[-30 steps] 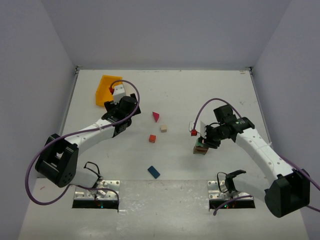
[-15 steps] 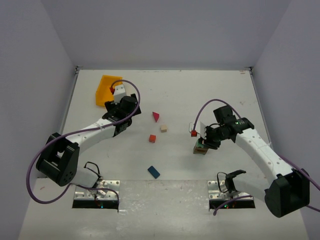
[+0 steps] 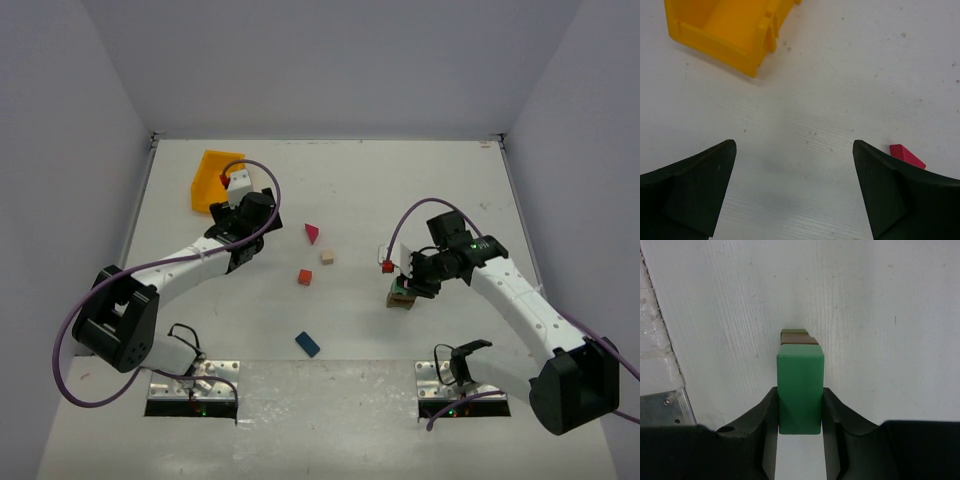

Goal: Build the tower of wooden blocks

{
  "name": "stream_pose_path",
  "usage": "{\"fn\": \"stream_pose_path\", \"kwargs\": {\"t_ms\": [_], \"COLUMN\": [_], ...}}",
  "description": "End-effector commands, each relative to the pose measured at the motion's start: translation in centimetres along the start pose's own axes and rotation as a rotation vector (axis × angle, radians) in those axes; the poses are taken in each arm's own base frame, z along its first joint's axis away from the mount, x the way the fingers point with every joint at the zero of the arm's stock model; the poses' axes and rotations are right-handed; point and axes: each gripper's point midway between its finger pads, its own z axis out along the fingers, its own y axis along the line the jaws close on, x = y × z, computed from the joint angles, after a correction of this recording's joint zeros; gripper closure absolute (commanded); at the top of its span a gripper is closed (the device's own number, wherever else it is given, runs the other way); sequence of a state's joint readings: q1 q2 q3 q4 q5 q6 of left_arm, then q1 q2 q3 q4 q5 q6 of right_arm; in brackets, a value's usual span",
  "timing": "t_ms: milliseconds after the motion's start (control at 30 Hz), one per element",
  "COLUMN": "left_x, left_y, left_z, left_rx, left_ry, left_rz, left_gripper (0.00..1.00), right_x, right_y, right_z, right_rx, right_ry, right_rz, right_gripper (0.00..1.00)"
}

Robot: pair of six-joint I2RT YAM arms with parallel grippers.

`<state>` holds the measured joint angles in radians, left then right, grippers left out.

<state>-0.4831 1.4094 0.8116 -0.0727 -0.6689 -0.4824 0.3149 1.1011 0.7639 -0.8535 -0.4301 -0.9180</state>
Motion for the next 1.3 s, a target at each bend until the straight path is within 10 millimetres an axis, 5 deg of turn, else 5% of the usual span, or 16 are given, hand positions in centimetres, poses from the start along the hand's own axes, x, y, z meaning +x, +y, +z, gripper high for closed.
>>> {"fn": "stream_pose_path", "kwargs": {"t_ms": [0,600,667,833,1100,1267], "left_x": [-2.2,-2.2,-2.1,-2.1,-2.2,-3.0], "left_y": [-0.9,-0.9,-0.9,-0.9,-0.8,-0.6], "left_z": [-0.1,0.0,0.0,-0.1,-0.3,-1.3], "left_rx": [0.022,0.019,0.019,0.019,0.026,0.043], "left_ry": [-0.041,-0.039,-0.037,-0.037,-0.039,-0.062], "left_rz": [-0.039,-0.036,-0.034,-0.036,-0.046,-0.104], "left_gripper": [0.00,0.00,0.00,0.00,0.00,0.00], "right_x": [-0.6,-0.8,-0.8,-1.3,-3.9,-7.5], "right_y": [-0.8,-0.9,-0.8,-0.8,-1.5,-2.5], "right_z": [-0.1,-0.2,-0.3,-0.7,-2.3,-4.4], "right_rx": [0.027,0.032,0.029,0.019,0.027,0.043], "right_ry": [-0.028,-0.031,-0.034,-0.043,-0.107,-0.211], "right_rz": [-0.022,-0.027,-0.029,-0.041,-0.072,-0.105], "right_gripper": [0.64,0.49,0.44,0.02,0.01,0.01]}}
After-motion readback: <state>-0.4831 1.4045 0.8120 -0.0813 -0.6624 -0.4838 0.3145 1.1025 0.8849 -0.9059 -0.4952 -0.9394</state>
